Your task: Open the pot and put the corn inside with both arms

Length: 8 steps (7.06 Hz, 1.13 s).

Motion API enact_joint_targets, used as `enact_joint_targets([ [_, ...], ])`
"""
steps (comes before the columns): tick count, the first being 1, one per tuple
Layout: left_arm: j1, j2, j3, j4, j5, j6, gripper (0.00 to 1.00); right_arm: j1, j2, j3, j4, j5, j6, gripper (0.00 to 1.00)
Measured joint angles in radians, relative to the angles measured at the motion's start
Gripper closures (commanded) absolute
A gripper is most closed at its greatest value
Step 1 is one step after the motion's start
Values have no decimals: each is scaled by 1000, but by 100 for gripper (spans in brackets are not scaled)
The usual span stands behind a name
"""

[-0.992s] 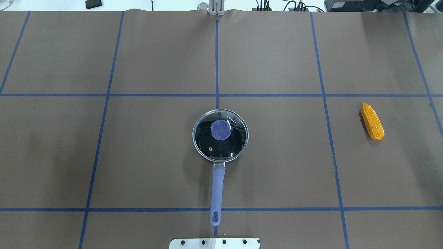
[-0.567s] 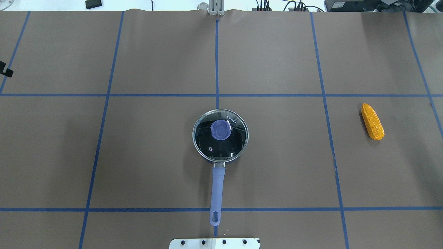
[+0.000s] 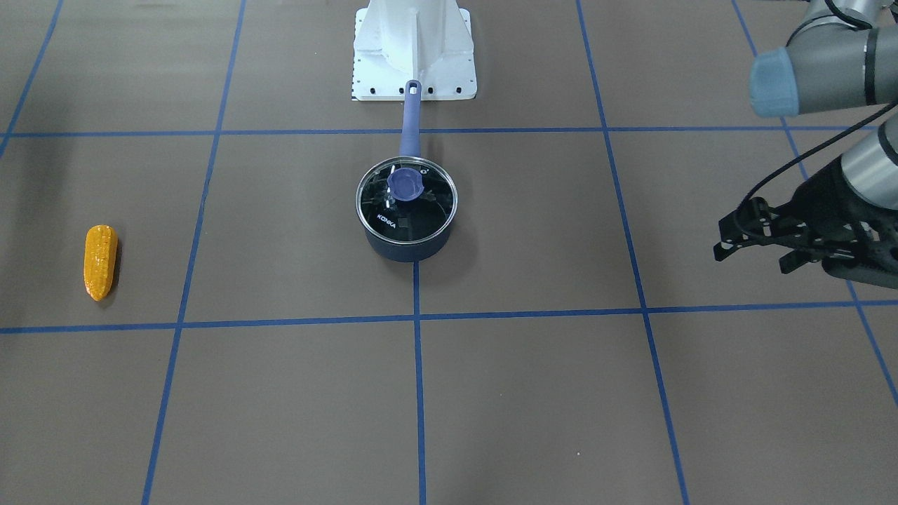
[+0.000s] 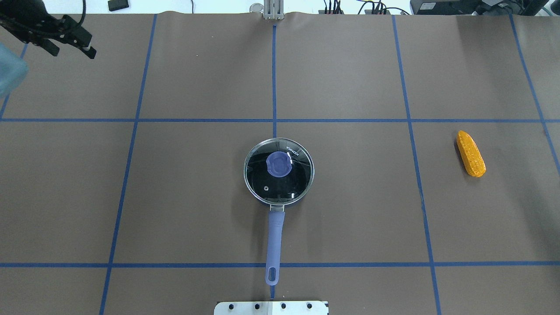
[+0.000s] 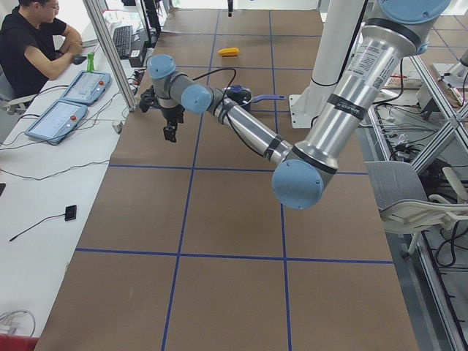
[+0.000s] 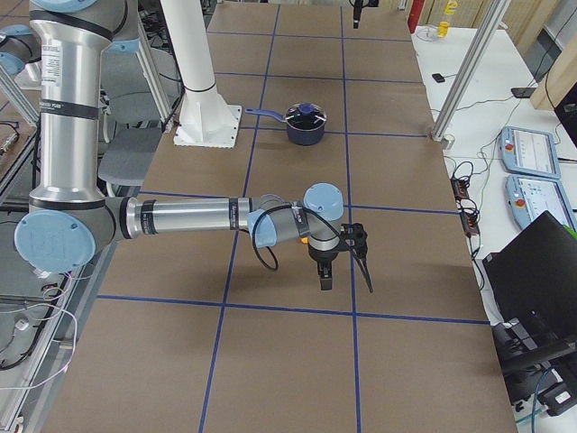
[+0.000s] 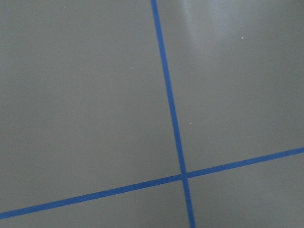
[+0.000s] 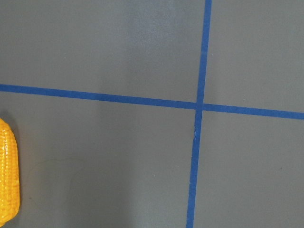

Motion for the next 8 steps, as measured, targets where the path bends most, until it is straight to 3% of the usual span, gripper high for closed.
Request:
enact_joint_targets([
  [2,114,-135,-8,55,37,-151,0,-4,3,9,18,4,-1,0],
  [5,333,-285,7,77,213,-388,0,-17,7,55,20,13,13,0],
  [8,479,-431,102,142,337,-485,0,-49,1,79,25,11,76,0],
])
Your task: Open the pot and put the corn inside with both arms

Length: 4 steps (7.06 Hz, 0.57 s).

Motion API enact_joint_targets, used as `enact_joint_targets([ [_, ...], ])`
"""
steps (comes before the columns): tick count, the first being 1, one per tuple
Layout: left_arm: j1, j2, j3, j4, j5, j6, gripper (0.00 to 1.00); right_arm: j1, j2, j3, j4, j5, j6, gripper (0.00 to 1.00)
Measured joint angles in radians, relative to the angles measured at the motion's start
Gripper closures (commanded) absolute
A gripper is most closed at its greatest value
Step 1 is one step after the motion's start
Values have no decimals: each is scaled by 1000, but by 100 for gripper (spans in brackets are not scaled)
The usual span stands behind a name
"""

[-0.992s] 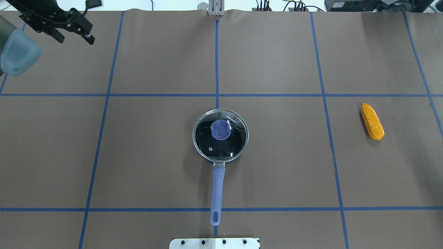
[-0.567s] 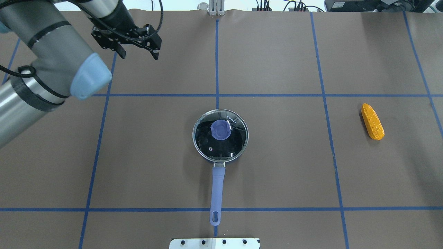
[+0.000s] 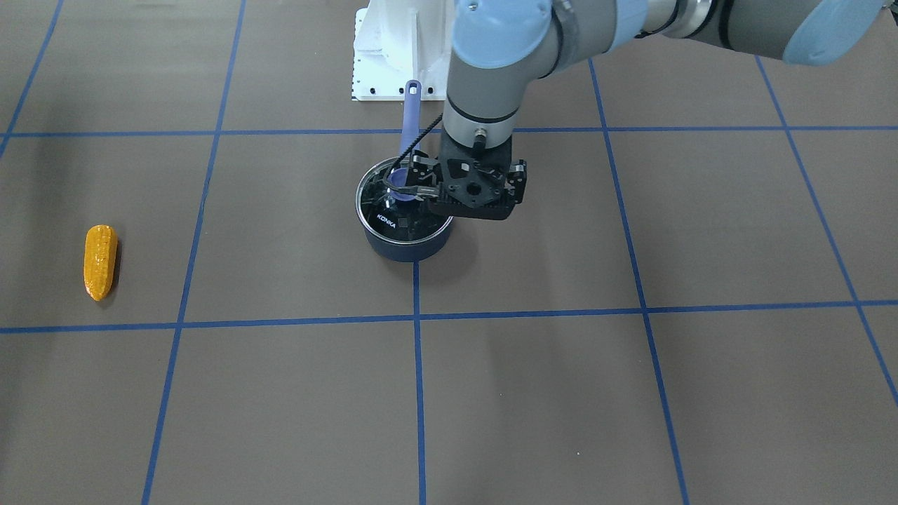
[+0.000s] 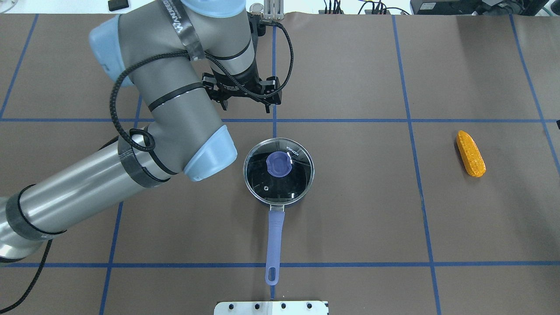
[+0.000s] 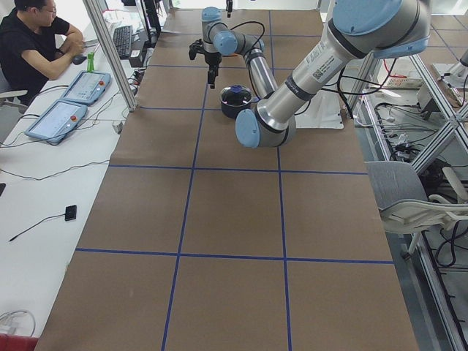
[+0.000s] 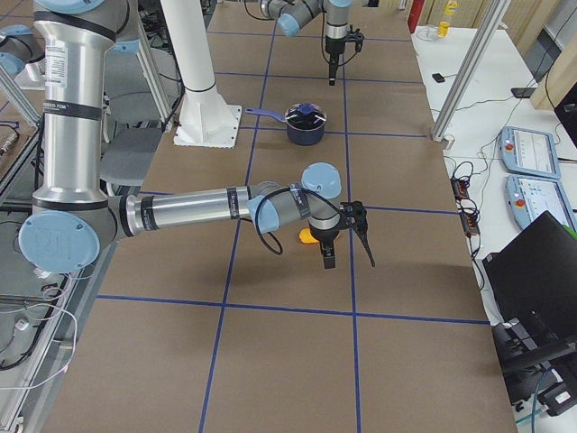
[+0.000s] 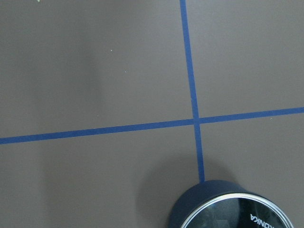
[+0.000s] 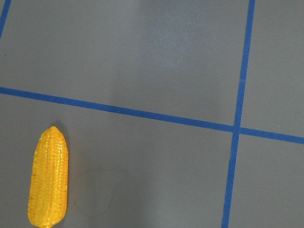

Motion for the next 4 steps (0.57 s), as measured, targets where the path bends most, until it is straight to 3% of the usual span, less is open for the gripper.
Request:
enact_joint_targets([
  [4,93,-44,57,-10,21,-31,0,-42,8,10,3,-7,23,0],
])
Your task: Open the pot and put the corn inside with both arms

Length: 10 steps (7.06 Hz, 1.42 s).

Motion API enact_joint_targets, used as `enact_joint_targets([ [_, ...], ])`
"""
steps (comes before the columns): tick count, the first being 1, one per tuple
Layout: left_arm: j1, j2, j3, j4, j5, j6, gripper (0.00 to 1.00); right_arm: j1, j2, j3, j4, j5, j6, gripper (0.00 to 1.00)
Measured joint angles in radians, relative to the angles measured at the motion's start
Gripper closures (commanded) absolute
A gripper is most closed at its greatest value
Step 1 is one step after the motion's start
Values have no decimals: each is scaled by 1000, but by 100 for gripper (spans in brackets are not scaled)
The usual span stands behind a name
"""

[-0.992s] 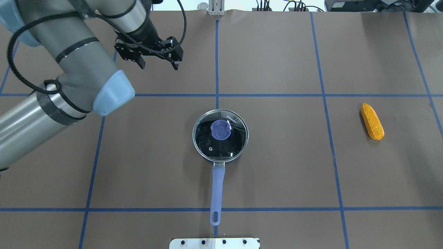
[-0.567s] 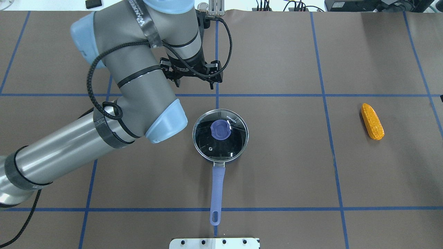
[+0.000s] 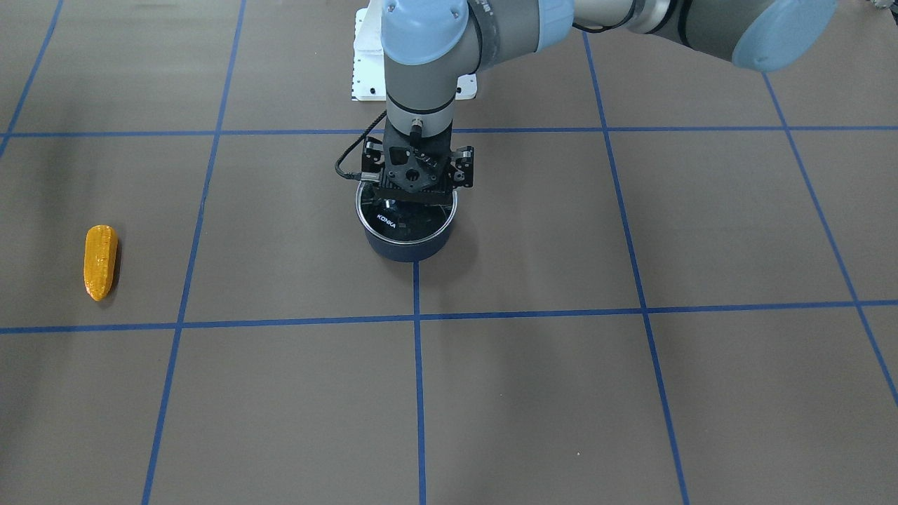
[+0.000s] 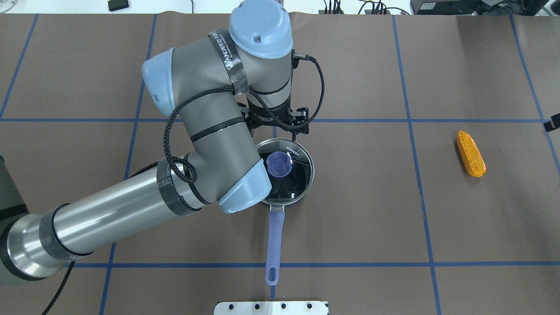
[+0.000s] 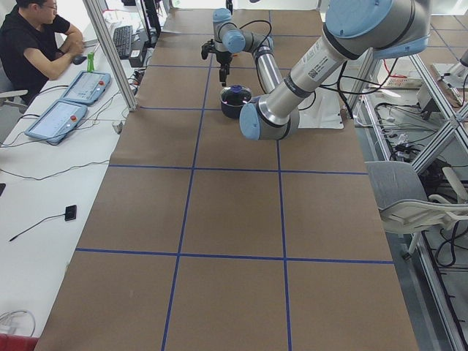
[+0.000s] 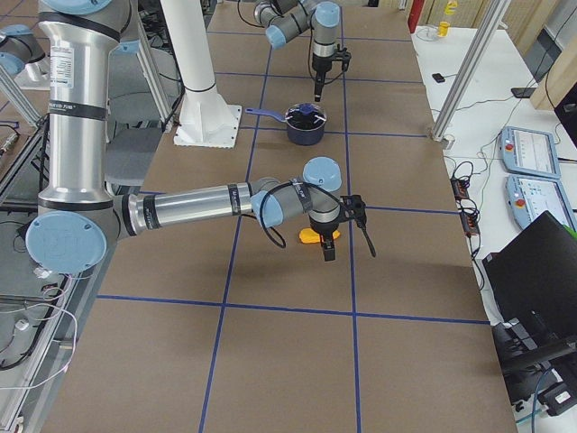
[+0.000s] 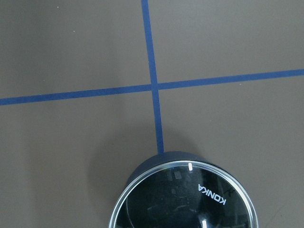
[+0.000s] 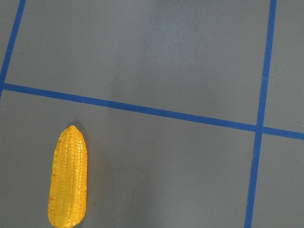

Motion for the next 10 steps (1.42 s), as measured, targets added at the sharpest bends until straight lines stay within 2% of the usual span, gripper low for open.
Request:
enact_joint_targets([
  [4,46,13,58,-73,1,-9,1,-4,1,-3,0,-7,4,0],
  [8,57,54,54,-121,1,-19,3,-10,1,-5,0,-9,3,0],
  [10,69,59,49,-135,1,-45,8,-11,1,-6,0,-9,3,0],
])
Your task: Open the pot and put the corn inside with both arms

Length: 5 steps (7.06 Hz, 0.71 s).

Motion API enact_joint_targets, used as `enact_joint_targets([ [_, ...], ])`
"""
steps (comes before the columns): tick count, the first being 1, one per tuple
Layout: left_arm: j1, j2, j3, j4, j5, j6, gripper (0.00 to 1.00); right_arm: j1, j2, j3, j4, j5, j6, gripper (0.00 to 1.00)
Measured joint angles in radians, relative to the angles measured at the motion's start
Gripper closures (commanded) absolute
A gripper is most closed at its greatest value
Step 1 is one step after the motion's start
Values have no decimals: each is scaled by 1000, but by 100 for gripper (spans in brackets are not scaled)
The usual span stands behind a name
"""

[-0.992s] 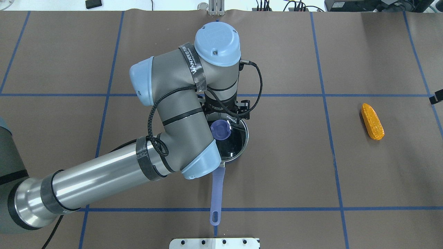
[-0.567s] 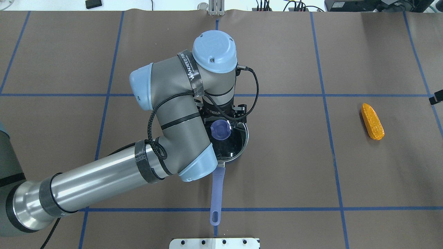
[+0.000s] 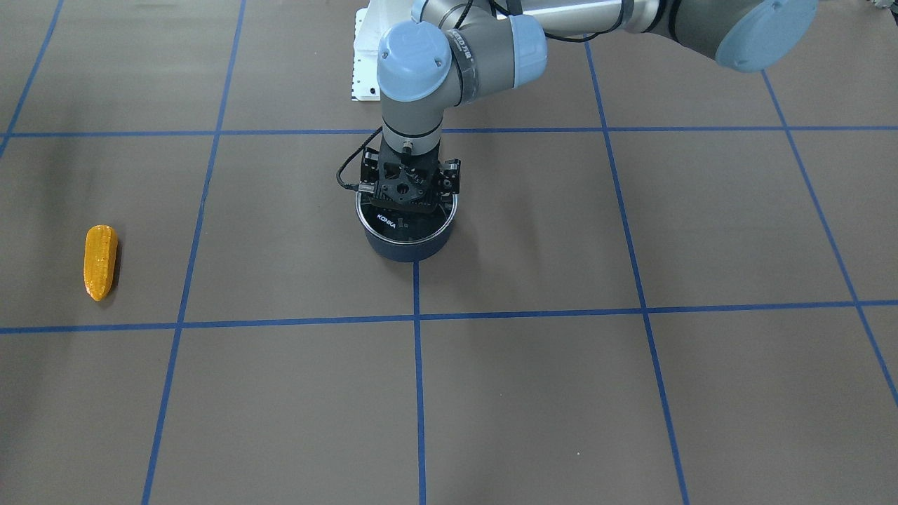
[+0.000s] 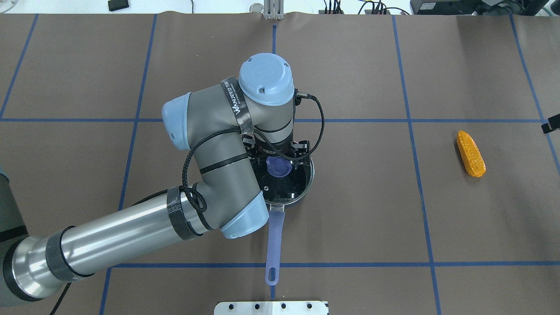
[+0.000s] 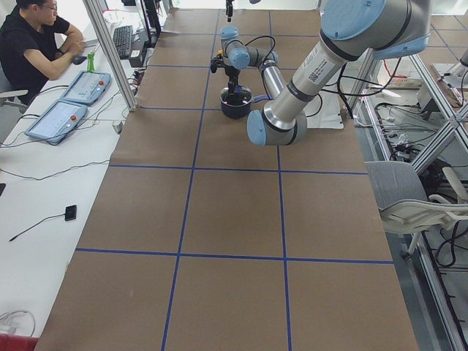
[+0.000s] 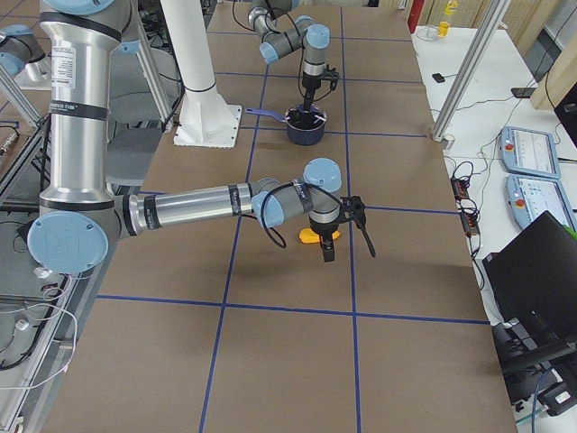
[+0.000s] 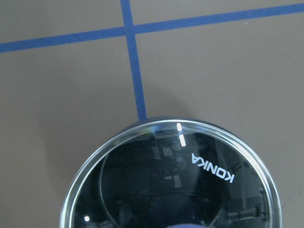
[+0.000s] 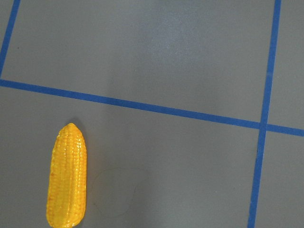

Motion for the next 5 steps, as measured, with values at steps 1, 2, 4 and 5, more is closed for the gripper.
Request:
enact_joint_targets([
  [1,2,1,-2,-1,-1,-6,20,-1,0,0,0,0,0,0],
  [2,3,1,-4,-1,-1,-10,29,-2,0,0,0,0,0,0],
  [4,3,2,-14,0,-1,-19,41,-3,0,-1,0,-1,0,0],
  [5,3,2,-20,1,-1,-30,42,-4,0,-2,0,-4,0,0],
])
